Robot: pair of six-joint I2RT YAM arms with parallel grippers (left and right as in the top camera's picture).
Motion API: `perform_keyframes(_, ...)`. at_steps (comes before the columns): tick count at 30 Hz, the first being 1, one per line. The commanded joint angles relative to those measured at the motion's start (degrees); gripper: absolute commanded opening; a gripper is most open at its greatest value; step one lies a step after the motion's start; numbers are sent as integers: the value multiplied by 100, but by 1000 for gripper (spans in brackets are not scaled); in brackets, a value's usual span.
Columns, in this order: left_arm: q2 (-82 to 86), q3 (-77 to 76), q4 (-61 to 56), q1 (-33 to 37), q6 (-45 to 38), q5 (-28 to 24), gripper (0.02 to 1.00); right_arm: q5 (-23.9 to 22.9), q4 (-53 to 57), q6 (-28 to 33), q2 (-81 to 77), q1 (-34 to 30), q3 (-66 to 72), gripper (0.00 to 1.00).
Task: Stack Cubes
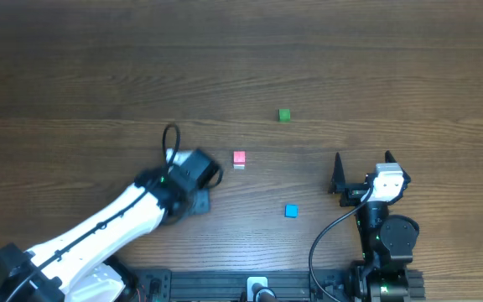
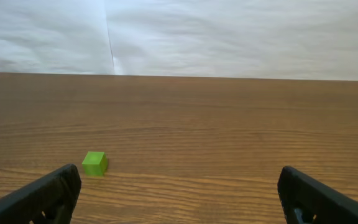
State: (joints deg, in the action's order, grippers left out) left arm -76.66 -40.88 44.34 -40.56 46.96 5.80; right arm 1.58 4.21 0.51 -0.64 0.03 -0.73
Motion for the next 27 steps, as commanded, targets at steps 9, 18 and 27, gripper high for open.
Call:
perform_keyframes(9,-1720,-3359,1075,-146,-328,369,38,-11,-11,37,37,-4,44,993)
perform_keyframes(18,-2354,-3565,769,-310,-326,306,40,-11,-11,39,37,-4,44,993)
perform_keyframes(27,-2625,-3565,605,-345,-326,260,40,-11,-11,37,37,-4,44,993)
